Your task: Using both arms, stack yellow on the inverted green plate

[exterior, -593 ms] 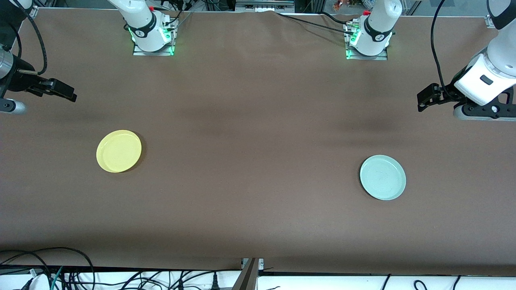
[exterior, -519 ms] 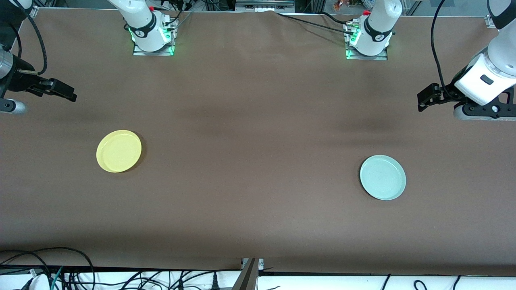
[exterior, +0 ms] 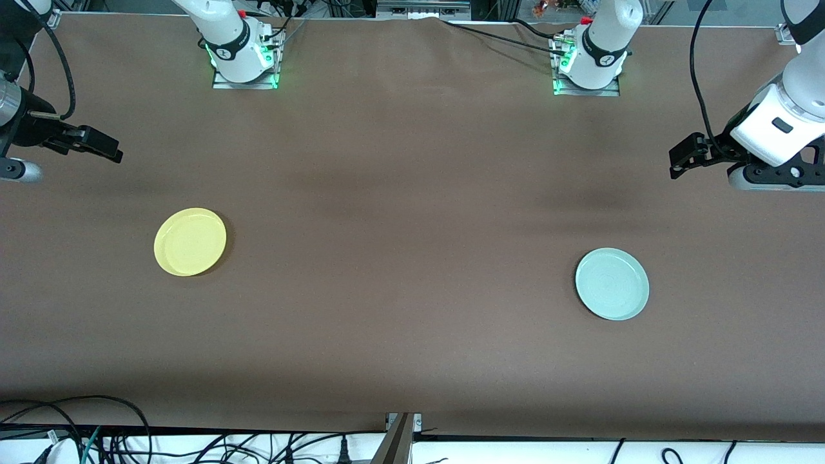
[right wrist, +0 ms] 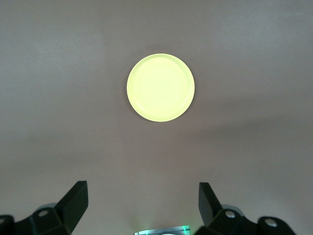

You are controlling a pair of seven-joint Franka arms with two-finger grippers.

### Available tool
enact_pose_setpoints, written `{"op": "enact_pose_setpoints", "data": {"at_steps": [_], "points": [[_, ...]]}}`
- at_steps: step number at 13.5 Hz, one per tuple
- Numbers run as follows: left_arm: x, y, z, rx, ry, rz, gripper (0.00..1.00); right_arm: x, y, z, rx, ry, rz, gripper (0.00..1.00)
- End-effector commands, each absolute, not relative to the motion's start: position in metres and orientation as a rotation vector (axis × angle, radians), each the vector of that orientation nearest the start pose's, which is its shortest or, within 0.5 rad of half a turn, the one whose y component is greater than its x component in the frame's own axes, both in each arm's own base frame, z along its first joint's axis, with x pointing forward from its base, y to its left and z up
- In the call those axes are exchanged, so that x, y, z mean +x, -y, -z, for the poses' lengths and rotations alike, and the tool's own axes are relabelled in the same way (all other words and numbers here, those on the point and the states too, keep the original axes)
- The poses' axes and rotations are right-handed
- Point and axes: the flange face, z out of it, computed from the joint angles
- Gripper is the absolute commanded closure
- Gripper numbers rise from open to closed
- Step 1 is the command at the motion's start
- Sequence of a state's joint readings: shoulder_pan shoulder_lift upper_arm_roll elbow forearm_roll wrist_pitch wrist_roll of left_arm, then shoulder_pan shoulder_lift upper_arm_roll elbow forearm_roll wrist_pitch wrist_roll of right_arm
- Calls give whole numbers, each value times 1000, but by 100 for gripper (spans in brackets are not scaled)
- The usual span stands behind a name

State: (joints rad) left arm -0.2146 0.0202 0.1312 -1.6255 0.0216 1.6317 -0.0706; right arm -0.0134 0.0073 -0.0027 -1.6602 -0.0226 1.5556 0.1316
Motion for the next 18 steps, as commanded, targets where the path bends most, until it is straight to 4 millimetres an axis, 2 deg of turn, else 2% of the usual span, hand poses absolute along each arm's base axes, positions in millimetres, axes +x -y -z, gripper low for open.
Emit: {"op": "enact_pose_setpoints", "data": {"at_steps": [1,5,7,8,11,15,18], "points": [[554,43,-596,-3142,-2,-12,0,548,12,-580,-3155,-239,-182,0],[556,35,-597,-3142,19,-12,0,548,12,-580,-3156,-232,-182,0],[560,36,-593,-3140,22,-17,0,548,12,-580,-3156,-229,-180,0],[567,38,-598,-3136,29,3,0,548,12,-580,-3154,-229,-180,0],[574,42,-597,-3131,141,4,0,548,12,-580,-3154,-229,-180,0],[573,56,-581,-3123,98,-81,0,548,12,-580,-3154,-229,-180,0],[577,53,-574,-3120,100,-95,0,548,12,-580,-3154,-229,-180,0]]}}
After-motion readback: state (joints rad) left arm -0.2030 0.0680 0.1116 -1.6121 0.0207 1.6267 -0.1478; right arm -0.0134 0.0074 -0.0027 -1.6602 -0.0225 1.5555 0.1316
